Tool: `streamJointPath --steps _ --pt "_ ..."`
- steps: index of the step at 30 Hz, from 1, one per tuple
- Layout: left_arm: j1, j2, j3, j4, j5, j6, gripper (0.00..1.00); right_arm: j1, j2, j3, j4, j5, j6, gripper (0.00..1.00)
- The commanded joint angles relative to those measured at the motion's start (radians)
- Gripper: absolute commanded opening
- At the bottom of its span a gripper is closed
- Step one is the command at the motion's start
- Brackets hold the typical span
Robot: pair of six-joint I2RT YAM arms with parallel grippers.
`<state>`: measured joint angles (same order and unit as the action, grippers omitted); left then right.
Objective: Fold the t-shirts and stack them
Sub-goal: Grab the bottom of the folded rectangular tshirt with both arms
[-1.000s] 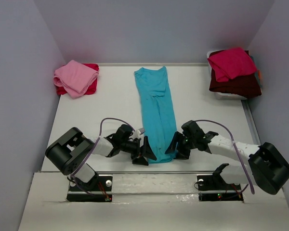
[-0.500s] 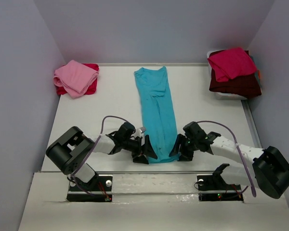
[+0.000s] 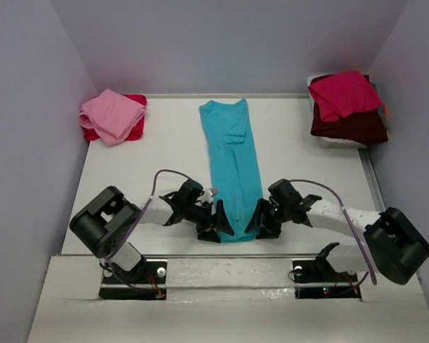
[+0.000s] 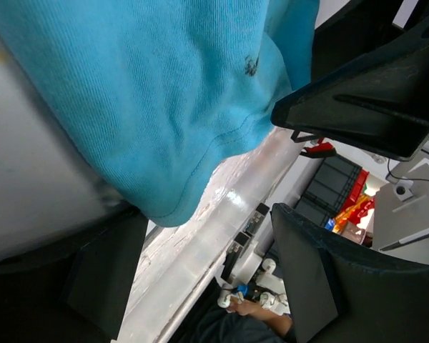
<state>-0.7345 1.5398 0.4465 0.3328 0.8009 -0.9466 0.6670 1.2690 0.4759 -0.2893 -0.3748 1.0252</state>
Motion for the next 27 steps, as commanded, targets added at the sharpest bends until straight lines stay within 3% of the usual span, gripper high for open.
streamJointPath --steps 1,10,18,27 --pt "0.000 0.023 0.012 -0.265 -0.264 0.131 0.85 -0.006 0.029 -0.049 -0.051 0.109 -0.036 0.58" --pt "0.000 -0.026 0.021 -0.314 -0.354 0.098 0.86 -0.006 0.009 -0.046 -0.066 0.105 -0.036 0.38" --pt "0.000 0.002 -0.017 -0.319 -0.365 0.106 0.86 -0.006 -0.010 -0.045 -0.096 0.116 -0.042 0.39" --pt "-0.011 0.063 -0.062 -0.198 -0.305 0.074 0.80 -0.006 -0.016 -0.039 -0.099 0.116 -0.034 0.39"
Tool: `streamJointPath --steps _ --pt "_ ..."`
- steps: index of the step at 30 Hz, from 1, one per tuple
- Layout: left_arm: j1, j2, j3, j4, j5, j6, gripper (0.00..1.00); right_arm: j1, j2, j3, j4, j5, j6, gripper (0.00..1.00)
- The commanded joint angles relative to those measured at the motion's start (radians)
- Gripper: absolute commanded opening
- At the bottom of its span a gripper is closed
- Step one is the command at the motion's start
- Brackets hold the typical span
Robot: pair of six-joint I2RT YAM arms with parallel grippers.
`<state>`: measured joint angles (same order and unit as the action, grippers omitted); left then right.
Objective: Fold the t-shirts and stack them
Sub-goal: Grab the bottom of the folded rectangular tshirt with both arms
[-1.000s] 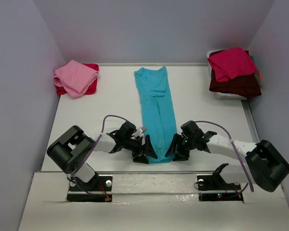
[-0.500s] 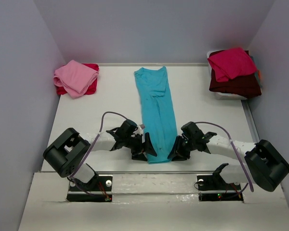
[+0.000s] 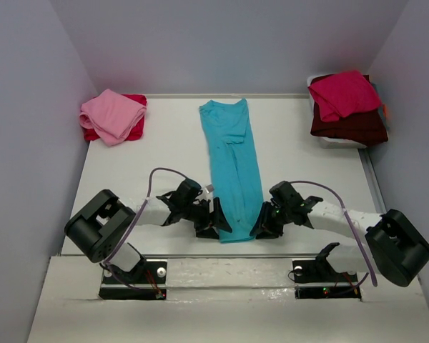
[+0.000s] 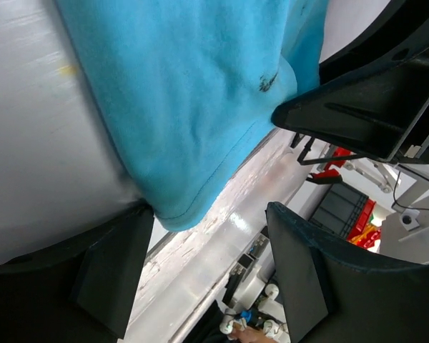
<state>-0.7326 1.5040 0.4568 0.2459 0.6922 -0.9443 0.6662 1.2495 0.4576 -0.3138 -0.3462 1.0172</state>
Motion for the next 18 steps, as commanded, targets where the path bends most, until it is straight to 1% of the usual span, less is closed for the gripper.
streamJointPath --steps 1,9,11,13,18 --pt "-0.013 0.108 -0.072 -0.106 -0.195 0.073 0.79 -0.005 0.005 -0.020 -0.074 0.087 -0.025 0.39" --pt "-0.054 0.183 -0.050 -0.048 -0.168 0.050 0.74 -0.005 0.008 -0.023 -0.073 0.085 -0.022 0.39" --pt "-0.065 0.191 -0.049 -0.037 -0.168 0.045 0.70 -0.005 0.008 -0.023 -0.073 0.084 -0.020 0.39" --pt "-0.065 0.194 -0.053 -0.030 -0.166 0.041 0.68 -0.005 0.004 -0.027 -0.076 0.085 -0.019 0.39" --pt "-0.065 0.191 -0.063 -0.019 -0.169 0.036 0.53 -0.005 0.002 -0.033 -0.076 0.084 -0.017 0.39"
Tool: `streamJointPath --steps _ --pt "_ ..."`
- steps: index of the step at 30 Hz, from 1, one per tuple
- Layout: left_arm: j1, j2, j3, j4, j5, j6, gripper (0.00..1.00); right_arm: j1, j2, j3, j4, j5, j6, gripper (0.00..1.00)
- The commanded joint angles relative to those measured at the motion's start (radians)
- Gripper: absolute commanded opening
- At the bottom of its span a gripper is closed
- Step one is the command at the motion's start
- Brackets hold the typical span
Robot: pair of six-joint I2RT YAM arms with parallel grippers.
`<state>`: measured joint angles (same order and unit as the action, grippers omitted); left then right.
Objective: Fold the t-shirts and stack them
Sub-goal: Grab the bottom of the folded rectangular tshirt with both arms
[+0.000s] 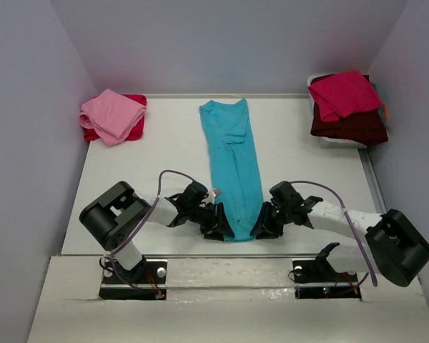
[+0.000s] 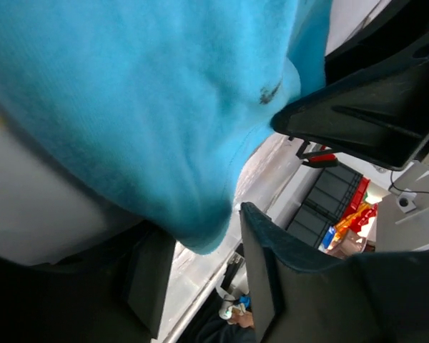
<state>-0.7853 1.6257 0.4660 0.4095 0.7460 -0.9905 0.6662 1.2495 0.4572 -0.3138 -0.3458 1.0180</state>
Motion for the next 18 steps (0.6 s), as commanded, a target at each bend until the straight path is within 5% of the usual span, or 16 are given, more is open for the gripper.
streamJointPath --steps 1,18 --pt "-0.012 0.068 -0.072 -0.182 -0.223 0.079 0.49 -0.005 0.001 -0.031 -0.076 0.083 -0.018 0.39" --pt "-0.012 -0.010 -0.075 -0.225 -0.263 0.070 0.25 -0.005 -0.024 -0.011 -0.122 0.110 -0.033 0.49"
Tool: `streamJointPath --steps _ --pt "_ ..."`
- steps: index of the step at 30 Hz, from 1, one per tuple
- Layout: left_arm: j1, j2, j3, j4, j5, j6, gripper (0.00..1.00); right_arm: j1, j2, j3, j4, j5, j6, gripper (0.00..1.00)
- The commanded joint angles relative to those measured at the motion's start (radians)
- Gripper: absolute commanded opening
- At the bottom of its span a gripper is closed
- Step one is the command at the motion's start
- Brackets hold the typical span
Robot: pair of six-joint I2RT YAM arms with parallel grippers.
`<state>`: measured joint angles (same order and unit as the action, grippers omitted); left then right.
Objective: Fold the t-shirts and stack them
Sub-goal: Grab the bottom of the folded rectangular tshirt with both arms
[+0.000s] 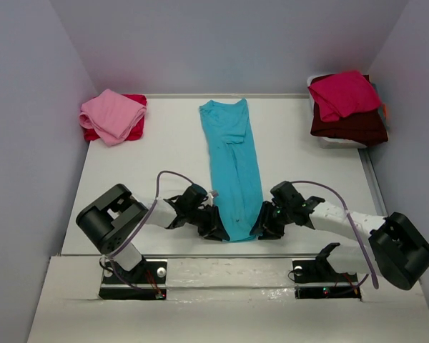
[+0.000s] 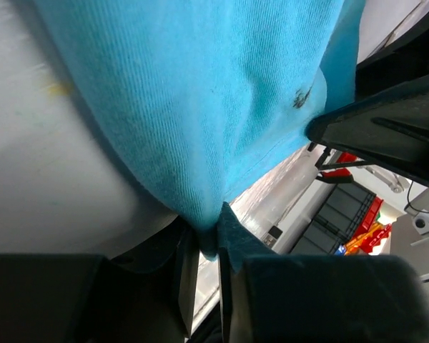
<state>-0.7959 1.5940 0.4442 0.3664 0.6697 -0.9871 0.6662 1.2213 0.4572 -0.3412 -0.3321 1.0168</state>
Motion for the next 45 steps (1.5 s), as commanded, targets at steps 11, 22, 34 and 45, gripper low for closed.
streamJointPath --steps 11,22,34,45 --pt "-0.002 0.001 -0.038 -0.218 -0.211 0.071 0.13 -0.005 0.001 -0.015 -0.104 0.107 -0.032 0.50" --pt "-0.002 -0.028 -0.044 -0.253 -0.222 0.079 0.12 -0.005 -0.019 -0.043 -0.094 0.117 -0.006 0.50" --pt "-0.002 -0.066 -0.050 -0.299 -0.246 0.087 0.11 -0.005 -0.026 -0.052 -0.108 0.131 0.006 0.49" --pt "-0.002 -0.086 -0.050 -0.327 -0.275 0.096 0.11 -0.005 -0.019 -0.058 -0.093 0.131 0.014 0.34"
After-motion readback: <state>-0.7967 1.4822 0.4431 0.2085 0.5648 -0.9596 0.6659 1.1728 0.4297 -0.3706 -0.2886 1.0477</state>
